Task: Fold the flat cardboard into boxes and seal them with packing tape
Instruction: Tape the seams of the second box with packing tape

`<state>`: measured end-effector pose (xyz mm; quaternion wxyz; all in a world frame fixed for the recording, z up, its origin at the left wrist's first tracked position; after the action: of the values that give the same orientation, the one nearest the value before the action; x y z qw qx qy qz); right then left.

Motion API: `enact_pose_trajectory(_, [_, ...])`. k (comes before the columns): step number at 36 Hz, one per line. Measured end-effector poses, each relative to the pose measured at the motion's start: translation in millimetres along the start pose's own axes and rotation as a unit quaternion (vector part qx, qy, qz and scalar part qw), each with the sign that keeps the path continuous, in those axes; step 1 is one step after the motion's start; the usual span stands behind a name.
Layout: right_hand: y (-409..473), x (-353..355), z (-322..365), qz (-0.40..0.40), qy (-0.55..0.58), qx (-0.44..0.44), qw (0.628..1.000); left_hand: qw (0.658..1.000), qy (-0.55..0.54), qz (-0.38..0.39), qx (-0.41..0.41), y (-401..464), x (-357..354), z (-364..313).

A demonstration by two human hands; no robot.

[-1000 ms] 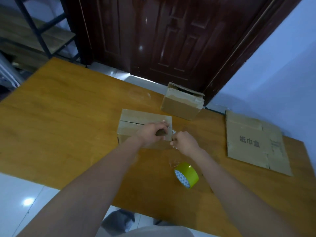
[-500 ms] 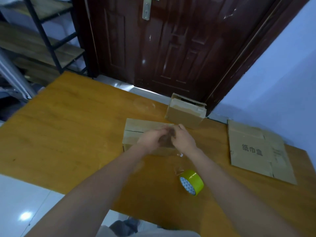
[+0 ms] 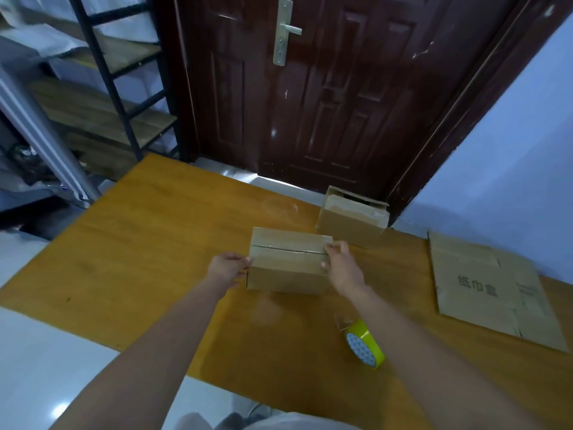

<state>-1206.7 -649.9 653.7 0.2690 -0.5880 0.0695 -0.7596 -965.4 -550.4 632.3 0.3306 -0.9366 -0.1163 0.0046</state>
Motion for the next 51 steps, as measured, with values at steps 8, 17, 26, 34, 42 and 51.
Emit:
enact_pose_trajectory(8, [0.4,-5.6,-0.2,0.0,0.026,-0.024,0.999,0.977,0.199,-0.067,-0.025,5.1,-3.3,-24.0])
enact_pose_trajectory(17, [-3.5,-11.9,-1.6,-0.039,0.074,-0.017,0.996,0.963,0.248,-0.103,-0.024,-2.3,-15.6,-23.6])
enact_pose_trajectory(26, [-13.8,-13.1,-5.9,-0.034,0.231,-0.044,0.971,0.975,0.196,-0.103,0.018,-1.2,-10.3,-23.5])
enact_pose_trajectory(34, [-11.1,-27.2,-26.4,0.078,0.386,-0.089,0.915,0.983,0.129,-0.121,0.048,-5.1,-11.7,-16.8])
enact_pose_trajectory(42, [-29.2,13.0,-24.6,0.048,0.446,-0.005,0.894,0.997,-0.011,-0.064,0.037,-29.2,-27.3,-53.1])
enact_pose_trajectory(51, [-55.9,54.7,-14.7,0.006,0.626,0.066,0.777,0.997,-0.051,-0.05,0.016,-31.8,-20.9,-88.8])
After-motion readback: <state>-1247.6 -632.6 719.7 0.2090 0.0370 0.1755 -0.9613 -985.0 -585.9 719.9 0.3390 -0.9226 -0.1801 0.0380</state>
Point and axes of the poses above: each hand's wrist, its own y-axis towards the middle knuckle, its own x-axis out of the back of the hand, z = x × y, the point moved 5 cm from there along y, towards the middle knuckle, and after that the axes turned 10 degrees about z, right-handed, at the moved point
